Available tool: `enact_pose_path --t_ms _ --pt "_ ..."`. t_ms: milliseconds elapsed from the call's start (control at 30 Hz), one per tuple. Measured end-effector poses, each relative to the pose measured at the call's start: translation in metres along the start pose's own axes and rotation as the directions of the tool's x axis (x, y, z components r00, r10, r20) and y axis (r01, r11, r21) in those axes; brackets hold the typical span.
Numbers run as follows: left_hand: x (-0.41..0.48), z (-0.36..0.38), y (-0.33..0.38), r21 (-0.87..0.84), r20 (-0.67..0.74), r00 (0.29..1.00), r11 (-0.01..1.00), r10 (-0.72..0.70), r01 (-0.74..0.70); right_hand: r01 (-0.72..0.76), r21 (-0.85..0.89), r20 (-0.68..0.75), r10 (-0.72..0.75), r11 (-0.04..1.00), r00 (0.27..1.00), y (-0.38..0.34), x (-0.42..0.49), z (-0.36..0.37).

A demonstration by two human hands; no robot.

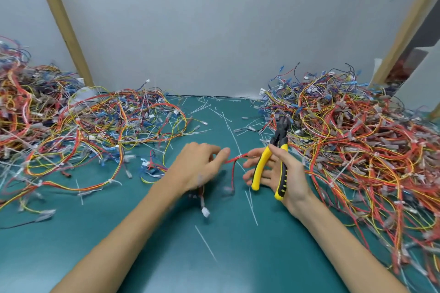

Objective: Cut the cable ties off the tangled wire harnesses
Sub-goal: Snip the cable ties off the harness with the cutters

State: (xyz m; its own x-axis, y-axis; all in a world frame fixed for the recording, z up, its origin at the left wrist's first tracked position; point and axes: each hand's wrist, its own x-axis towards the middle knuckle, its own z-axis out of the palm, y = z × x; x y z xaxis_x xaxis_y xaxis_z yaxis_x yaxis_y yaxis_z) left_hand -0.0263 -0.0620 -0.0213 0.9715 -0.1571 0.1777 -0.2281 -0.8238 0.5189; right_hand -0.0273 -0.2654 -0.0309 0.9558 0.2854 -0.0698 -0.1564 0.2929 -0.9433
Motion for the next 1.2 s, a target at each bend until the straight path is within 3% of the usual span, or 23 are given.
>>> enact_pose_path --t_ms 100,200,300,433,633,700,833,900,967,1067,1133,1200 --pt "0.003 0.002 -0.002 -0.331 0.195 0.979 0.937 -0.051 0.115 0.004 -0.044 -0.012 -0.004 0.999 1.0 0.003 0.004 0.001" --pt "0.002 0.004 -0.008 -0.466 0.347 0.936 0.876 0.052 0.124 0.022 -0.068 -0.031 -0.024 0.997 0.999 0.005 0.006 0.002" --pt "-0.002 0.001 -0.012 -0.594 0.407 0.9 0.794 0.154 0.133 0.065 -0.048 -0.038 -0.067 0.997 0.997 0.007 0.006 0.003" --pt "-0.006 0.006 -0.009 -0.753 0.322 0.897 0.657 0.303 0.048 0.15 -0.017 -0.03 -0.15 0.989 0.988 0.006 0.002 0.004" --pt "-0.002 0.008 -0.014 -0.806 0.023 0.999 0.591 0.047 -0.01 0.256 -0.036 -0.065 -0.258 0.966 0.964 0.007 -0.002 0.006" --pt "0.0 0.004 -0.012 -0.891 -0.087 0.996 0.449 -0.034 -0.063 0.289 -0.049 -0.08 -0.293 0.956 0.953 0.008 -0.001 0.007" --pt "0.007 -0.015 -0.012 -0.975 -0.142 0.971 -0.145 -0.19 -0.171 0.306 -0.097 -0.102 -0.316 0.947 0.943 0.01 0.0 0.006" --pt "0.007 -0.026 -0.016 -0.935 -0.175 0.934 -0.245 -0.313 -0.257 0.306 -0.12 -0.112 -0.319 0.945 0.941 0.011 0.0 0.005" --pt "0.007 -0.034 -0.019 -0.917 -0.278 0.87 -0.158 -0.406 -0.367 0.308 -0.137 -0.134 -0.326 0.942 0.936 0.012 0.0 0.005" --pt "0.007 -0.038 -0.02 -0.866 -0.499 0.778 0.194 -0.381 -0.46 0.324 -0.208 -0.178 -0.361 0.923 0.915 0.012 0.001 0.004" --pt "0.005 -0.033 -0.016 -0.858 -0.492 0.817 0.329 -0.3 -0.395 0.33 -0.292 -0.186 -0.392 0.898 0.901 0.012 0.0 0.004" --pt "0.002 -0.021 -0.009 -0.886 -0.379 0.891 0.379 -0.252 -0.269 0.326 -0.383 -0.188 -0.418 0.865 0.889 0.011 0.0 0.005"
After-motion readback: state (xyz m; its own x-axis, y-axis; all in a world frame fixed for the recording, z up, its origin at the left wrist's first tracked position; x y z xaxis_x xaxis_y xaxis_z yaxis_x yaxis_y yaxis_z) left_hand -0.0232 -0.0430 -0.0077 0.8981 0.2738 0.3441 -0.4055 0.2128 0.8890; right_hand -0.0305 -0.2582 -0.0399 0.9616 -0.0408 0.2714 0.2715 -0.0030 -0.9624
